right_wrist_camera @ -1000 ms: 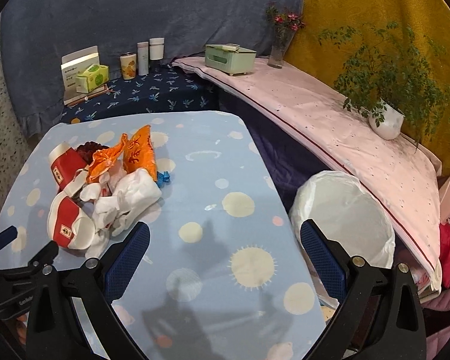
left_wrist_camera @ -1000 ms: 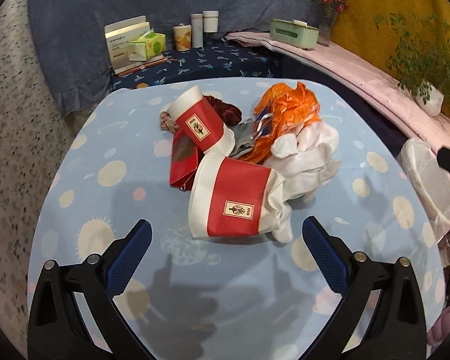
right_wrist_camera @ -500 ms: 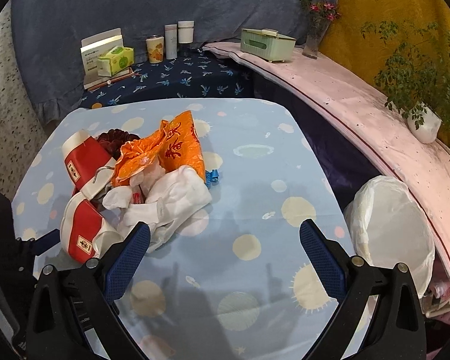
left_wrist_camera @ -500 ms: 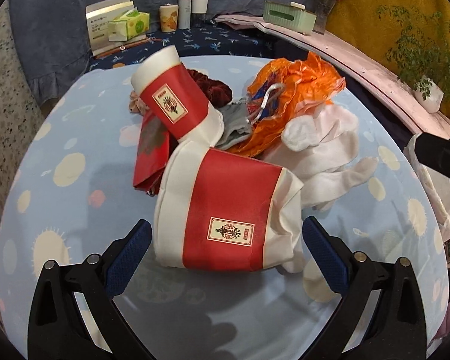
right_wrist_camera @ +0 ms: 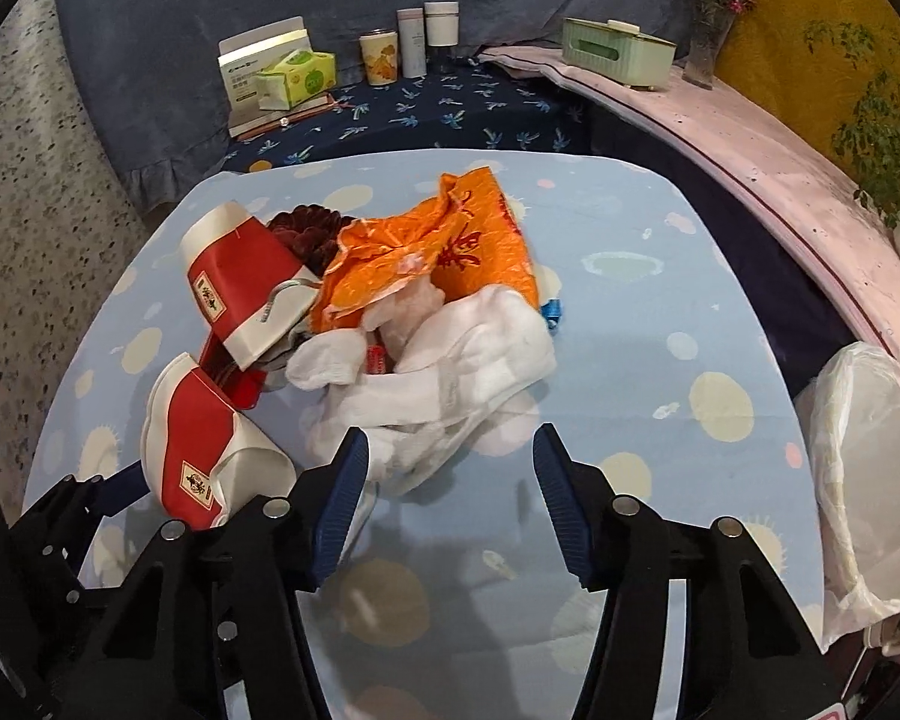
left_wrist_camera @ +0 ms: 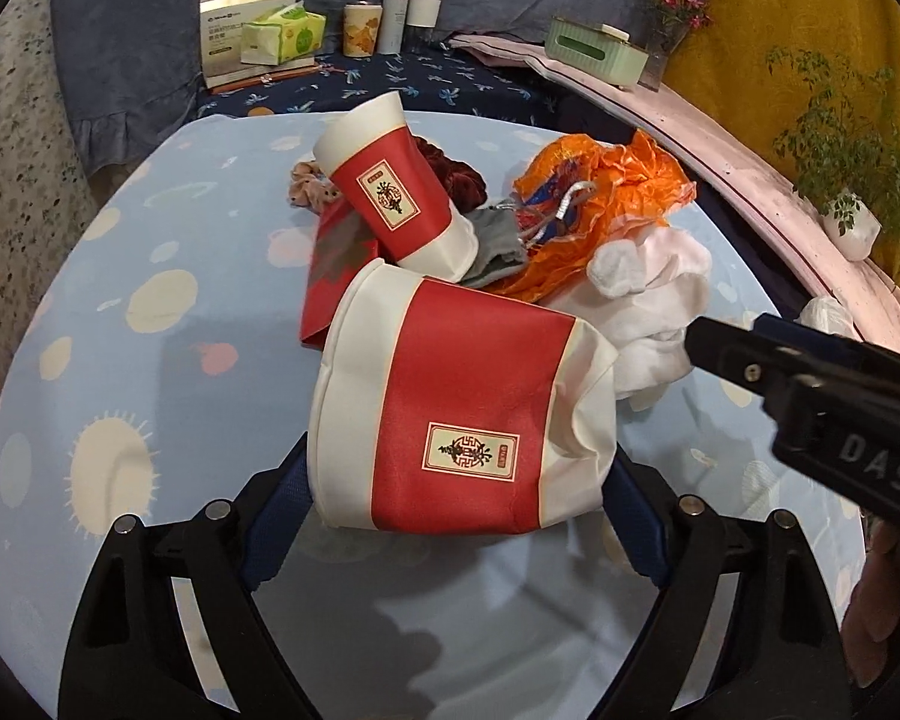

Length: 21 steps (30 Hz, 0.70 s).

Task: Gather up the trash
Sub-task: 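Grasp the red-white paper cup with the left gripper while the right grasps a white glove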

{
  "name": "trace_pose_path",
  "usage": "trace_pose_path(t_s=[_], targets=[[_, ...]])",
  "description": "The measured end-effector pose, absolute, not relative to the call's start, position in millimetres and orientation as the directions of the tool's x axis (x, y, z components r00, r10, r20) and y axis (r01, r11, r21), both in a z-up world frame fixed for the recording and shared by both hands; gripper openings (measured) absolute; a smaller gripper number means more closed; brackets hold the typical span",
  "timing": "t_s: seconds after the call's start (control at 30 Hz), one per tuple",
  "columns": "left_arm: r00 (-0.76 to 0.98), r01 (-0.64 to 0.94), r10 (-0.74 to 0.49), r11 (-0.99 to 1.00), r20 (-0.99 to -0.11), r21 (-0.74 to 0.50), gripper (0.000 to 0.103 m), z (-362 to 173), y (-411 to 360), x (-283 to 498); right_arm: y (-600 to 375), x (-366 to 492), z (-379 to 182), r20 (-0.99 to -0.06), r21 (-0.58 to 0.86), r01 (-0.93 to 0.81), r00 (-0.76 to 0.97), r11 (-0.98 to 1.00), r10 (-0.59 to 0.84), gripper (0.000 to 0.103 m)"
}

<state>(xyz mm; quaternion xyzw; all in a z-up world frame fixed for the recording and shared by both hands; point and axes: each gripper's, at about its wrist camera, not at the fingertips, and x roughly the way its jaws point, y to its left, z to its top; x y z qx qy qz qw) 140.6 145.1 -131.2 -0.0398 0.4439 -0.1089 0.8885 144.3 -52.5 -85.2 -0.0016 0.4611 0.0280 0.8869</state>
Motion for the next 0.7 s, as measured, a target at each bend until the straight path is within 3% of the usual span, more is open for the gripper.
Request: trace_pose_path(t_s=[0.17, 0.37, 0.7], targets=[[0.585, 0.13, -0.213, 0.977, -0.783, -0.169, 0.083, -126, 152, 135, -40, 146, -95, -0.836, 0.022, -0.095, 0.544, 0.995, 0.071, 0.004], [0.602, 0.113, -0.191, 0.982, -0.775, -0.154, 0.083, -112, 154, 126, -52, 133, -75, -0.805, 0.061, -0.096, 0.584, 0.994, 0.106, 0.003], [0.638, 0.17, -0.246, 0.969, -0.73, -0.179, 0.083, -60, 120, 116, -97, 110, 4, -0.704, 0.079, -0.042, 0.705, 0.996, 0.085, 0.003]])
